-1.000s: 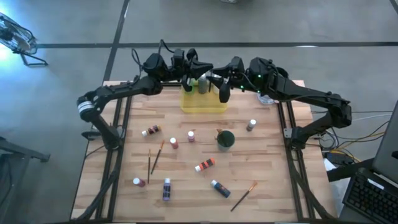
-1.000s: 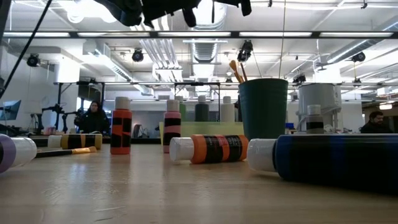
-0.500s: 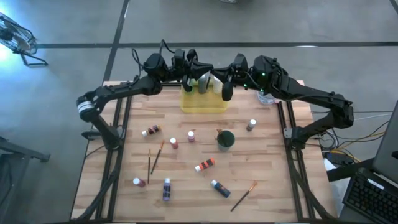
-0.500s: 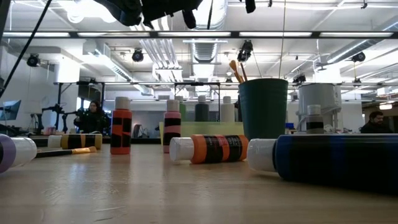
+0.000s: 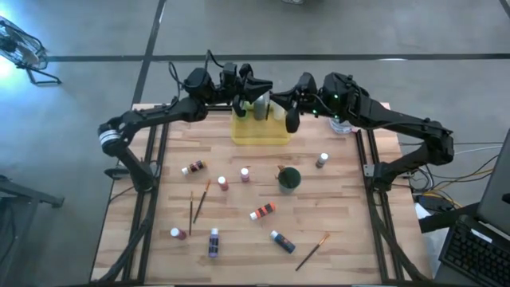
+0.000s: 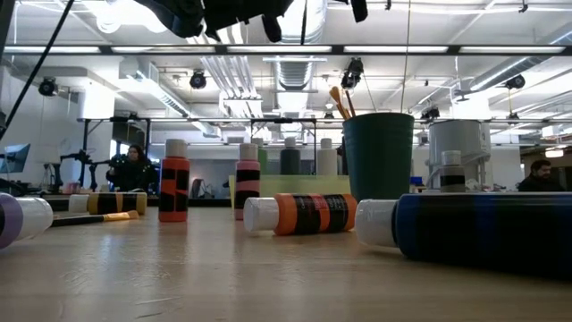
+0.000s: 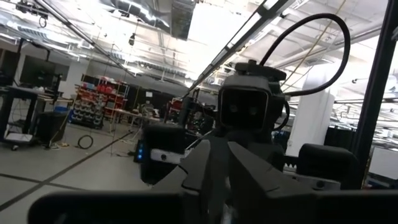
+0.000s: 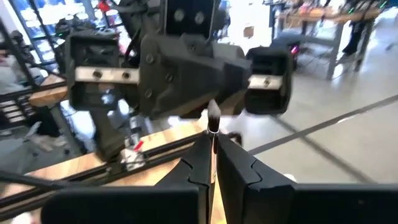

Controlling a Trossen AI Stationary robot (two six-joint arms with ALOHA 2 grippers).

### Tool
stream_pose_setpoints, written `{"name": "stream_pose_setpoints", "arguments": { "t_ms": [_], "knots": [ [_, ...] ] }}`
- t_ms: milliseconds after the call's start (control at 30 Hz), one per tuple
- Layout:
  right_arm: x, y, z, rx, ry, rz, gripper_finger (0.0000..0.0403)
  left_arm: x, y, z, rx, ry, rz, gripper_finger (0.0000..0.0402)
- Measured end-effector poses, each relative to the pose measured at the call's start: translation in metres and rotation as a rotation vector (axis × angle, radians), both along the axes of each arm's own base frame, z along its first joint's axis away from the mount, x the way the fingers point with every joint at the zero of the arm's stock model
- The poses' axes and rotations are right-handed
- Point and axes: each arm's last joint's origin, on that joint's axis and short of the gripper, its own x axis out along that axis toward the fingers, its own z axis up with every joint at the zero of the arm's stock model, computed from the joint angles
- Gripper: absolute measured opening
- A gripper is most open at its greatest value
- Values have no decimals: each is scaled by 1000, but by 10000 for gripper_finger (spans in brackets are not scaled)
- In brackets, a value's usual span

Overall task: Pick & Place Paint Supplies
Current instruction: Put the silver paint brush into the green cup

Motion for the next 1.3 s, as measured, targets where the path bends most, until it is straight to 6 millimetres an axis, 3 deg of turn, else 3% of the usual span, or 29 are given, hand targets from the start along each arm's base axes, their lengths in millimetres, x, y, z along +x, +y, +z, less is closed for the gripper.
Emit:
{"name": "stream_pose_setpoints", "arguments": {
  "t_ms": [167,467,667,900,1100,1300],
  "knots": [
    [-14,17,3,54,49,62,8,-7,7,4,3,-8,26,83],
    [-45,75,11,48,65,63,8,-36,26,9,45,118,109,154],
    [-60,106,-16,45,127,86,6,-76,18,28,139,236,201,154],
    [-85,126,-61,69,66,24,6,-126,-21,46,114,403,569,132],
    [-93,133,-107,79,7,24,7,-168,-51,63,117,383,634,129],
    [-87,135,-140,70,16,28,8,-203,-75,78,138,291,704,128]
  ]
}}
